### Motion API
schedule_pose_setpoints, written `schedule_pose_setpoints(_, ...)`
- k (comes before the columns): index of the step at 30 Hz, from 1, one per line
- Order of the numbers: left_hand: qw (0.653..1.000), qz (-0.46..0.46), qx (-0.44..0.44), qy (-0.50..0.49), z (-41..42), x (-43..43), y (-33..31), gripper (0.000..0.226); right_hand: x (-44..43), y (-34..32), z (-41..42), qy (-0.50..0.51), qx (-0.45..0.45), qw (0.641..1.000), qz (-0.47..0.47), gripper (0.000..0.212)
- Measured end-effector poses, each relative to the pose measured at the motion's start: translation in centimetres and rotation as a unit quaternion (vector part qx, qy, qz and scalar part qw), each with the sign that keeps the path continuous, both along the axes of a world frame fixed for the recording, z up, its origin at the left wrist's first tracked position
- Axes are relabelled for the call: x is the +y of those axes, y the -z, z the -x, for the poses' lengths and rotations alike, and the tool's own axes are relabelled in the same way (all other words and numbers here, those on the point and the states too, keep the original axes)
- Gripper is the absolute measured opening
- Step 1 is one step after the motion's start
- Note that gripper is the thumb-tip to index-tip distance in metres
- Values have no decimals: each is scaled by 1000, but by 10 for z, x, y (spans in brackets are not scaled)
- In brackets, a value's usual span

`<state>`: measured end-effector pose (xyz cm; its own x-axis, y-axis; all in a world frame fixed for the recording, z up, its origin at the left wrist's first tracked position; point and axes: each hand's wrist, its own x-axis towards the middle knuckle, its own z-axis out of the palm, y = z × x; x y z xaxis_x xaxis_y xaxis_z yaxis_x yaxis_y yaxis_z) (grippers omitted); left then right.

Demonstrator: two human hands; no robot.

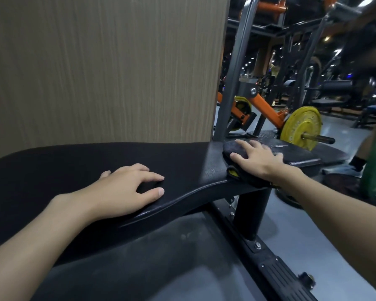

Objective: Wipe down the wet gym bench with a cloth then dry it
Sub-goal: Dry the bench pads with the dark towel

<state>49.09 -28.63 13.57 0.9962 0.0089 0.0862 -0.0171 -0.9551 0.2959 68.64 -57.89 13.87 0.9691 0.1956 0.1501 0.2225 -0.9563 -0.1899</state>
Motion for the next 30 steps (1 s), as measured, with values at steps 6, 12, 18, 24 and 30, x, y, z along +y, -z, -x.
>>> schedule_pose_setpoints(6, 999, -41, -15, 12, 19, 17, 1, 52, 30, 7, 29, 8, 2, 1000, -7, 55)
schedule_pose_setpoints(12, 999, -51, -3, -2, 58, 64, -3, 51, 110, 9, 81, -48, -12, 999, 14, 54)
schedule_pose_setpoints(18, 998, -60, 2, -36, 112, 121, -5, 52, 209, 6, 142, -122, 9, 992, 41, 54)
schedule_pose_setpoints(24, 994, -69, -9, -86, 159, 166, -7, 44, 308, 7, 211, -242, 17, 969, 50, 57)
schedule_pose_setpoints(30, 988, 34, -57, -139, 193, 204, 0, 23, 372, 11, 258, -323, 5, 945, 45, 58)
